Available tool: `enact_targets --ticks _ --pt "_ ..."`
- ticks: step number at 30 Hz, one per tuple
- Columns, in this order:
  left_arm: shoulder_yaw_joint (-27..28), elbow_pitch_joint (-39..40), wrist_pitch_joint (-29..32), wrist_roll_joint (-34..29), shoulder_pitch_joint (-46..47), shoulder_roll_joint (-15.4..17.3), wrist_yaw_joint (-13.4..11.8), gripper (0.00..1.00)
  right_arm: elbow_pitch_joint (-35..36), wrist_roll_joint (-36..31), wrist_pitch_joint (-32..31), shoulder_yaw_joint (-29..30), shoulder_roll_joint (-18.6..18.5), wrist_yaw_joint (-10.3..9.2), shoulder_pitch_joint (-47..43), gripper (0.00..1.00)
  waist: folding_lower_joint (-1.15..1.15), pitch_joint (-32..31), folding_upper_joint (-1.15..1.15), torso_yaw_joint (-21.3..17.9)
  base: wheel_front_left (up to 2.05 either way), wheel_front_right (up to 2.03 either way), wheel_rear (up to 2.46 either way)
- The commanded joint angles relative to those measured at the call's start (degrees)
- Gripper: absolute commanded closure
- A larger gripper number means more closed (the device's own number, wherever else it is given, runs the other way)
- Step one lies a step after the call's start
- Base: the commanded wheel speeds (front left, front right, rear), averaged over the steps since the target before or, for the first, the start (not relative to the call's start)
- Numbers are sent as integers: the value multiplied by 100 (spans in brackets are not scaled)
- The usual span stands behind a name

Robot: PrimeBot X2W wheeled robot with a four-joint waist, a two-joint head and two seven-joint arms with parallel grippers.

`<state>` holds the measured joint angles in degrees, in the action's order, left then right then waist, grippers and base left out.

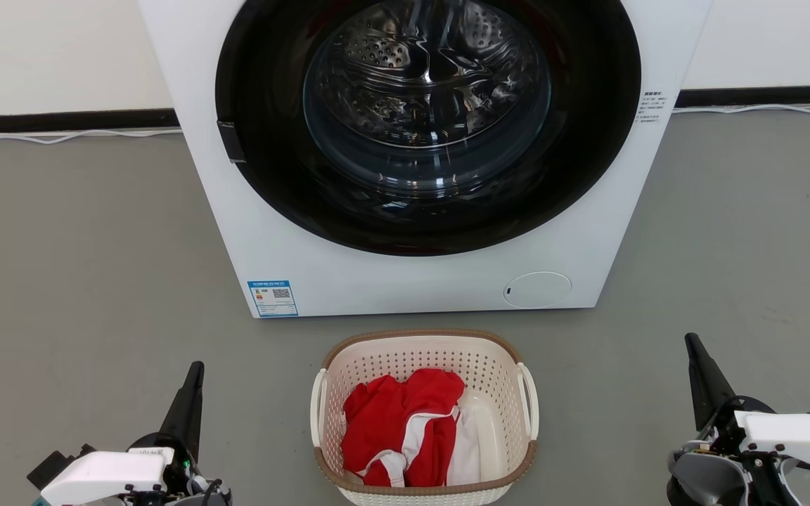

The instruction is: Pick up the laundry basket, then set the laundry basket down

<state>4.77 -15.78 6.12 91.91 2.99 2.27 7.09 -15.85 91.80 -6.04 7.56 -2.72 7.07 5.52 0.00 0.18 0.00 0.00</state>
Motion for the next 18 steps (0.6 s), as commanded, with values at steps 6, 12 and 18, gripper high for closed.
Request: enact_targets --ticks 6,12,18 --pt "179 171 40 22 321 61 40 100 182 36 -46 -103 -16 42 66 100 0 0 0 0 0 0 0" --pt "178 171 39 23 321 61 40 100 182 36 -46 -103 -16 42 66 100 0 0 0 0 0 0 0" --pt "178 172 39 23 321 61 40 100 182 36 -46 -103 -16 42 66 100 0 0 0 0 0 0 0"
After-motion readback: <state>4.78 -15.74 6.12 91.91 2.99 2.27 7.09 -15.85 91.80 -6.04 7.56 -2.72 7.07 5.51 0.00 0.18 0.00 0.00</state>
